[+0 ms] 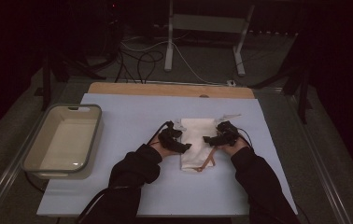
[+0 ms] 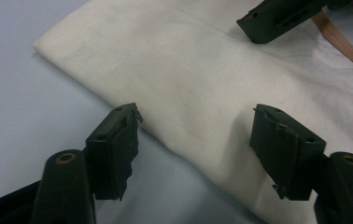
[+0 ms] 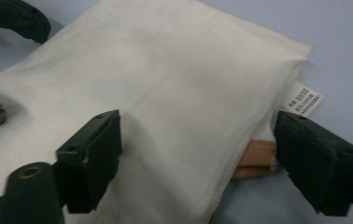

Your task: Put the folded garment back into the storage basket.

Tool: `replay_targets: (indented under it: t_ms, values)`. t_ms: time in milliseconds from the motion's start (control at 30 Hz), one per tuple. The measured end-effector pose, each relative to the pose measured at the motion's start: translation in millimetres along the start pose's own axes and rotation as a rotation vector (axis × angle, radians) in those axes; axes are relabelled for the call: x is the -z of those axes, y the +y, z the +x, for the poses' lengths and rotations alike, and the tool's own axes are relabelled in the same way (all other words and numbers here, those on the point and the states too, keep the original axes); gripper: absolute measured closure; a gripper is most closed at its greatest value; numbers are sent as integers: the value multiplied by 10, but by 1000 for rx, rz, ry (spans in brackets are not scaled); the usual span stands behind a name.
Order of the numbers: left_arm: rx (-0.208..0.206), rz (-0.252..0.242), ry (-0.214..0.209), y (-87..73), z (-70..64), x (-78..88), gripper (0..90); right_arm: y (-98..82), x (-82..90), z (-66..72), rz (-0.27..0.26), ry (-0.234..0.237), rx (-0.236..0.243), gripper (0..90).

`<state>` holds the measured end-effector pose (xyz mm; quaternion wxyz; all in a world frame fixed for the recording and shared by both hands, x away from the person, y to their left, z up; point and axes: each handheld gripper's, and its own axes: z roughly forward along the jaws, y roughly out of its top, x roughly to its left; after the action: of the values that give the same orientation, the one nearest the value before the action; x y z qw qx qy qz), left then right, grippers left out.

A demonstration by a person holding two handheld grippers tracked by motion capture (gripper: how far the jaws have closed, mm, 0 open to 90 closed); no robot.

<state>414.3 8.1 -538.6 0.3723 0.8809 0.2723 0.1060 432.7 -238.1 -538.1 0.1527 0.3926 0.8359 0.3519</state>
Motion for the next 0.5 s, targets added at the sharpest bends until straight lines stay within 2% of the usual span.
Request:
replay_targets:
  t_ms: [167, 233, 333, 500]
  values:
    - [14, 6, 7, 21, -22, -9, 398, -1, 12, 23, 2, 4, 15, 255]
    - [20, 6, 10, 25, -29, -9, 437, -10, 27, 42, -4, 8, 25, 324]
    - [30, 9, 15, 36, -37, -8, 469, -15, 38, 57, -7, 17, 29, 376]
    - [23, 10, 8, 52, -64, -9, 552, -19, 51, 80, -9, 28, 32, 454]
